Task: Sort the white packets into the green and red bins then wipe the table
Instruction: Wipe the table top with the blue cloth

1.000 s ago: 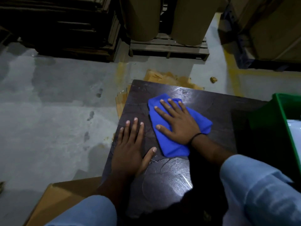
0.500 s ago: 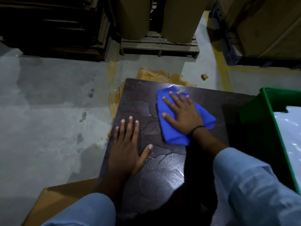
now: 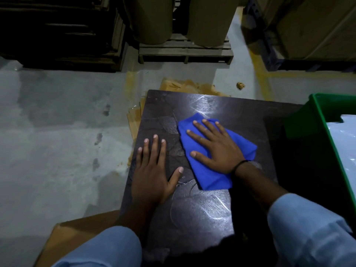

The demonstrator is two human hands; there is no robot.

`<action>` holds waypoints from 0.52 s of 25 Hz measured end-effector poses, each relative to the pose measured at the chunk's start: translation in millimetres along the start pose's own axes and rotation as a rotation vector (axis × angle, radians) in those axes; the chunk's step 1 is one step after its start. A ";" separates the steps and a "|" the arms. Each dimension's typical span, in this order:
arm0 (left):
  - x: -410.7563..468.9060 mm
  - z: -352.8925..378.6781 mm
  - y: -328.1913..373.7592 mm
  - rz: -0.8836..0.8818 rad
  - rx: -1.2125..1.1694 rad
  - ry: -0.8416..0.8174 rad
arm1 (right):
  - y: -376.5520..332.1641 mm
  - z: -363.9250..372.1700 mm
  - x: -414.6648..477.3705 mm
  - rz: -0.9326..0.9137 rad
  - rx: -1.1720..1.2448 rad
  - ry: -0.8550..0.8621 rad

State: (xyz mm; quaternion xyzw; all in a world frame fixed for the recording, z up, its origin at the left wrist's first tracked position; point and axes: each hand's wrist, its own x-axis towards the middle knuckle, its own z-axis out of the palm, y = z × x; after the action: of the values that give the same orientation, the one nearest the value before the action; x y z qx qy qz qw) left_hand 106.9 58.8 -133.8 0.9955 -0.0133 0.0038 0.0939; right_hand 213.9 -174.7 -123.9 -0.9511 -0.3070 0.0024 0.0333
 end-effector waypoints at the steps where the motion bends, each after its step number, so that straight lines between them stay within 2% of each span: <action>1: -0.2 -0.1 0.9 0.000 -0.003 0.000 | 11.1 -0.4 5.0 0.089 -0.004 0.002; 4: -2.2 -0.2 3.0 0.004 -0.003 0.013 | 25.0 2.9 27.4 0.584 0.063 0.047; 5: -2.1 -1.0 3.6 0.004 0.002 0.008 | 18.7 5.1 31.2 0.677 0.070 0.049; 6: -1.8 -2.7 4.5 0.008 0.001 0.003 | 8.3 7.0 28.6 0.697 0.064 0.051; 7: -0.9 -3.6 5.2 0.011 -0.002 -0.002 | -4.5 7.7 19.5 0.642 0.047 0.058; 10: -0.5 -4.0 8.7 0.004 0.016 -0.010 | -25.3 2.1 -38.1 0.383 0.035 0.076; 11: -2.6 -3.8 8.0 0.002 0.018 -0.012 | -25.8 0.1 -61.4 0.352 0.034 0.071; 13: 1.1 -0.9 9.8 0.009 0.033 -0.028 | -11.9 -1.0 -99.9 0.422 0.013 0.076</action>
State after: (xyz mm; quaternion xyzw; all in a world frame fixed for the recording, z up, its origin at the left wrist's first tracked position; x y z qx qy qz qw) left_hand 107.7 49.3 -131.1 0.9968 -0.0192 -0.0093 0.0775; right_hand 126.0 -223.5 -123.7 -0.9935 -0.0998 -0.0248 0.0497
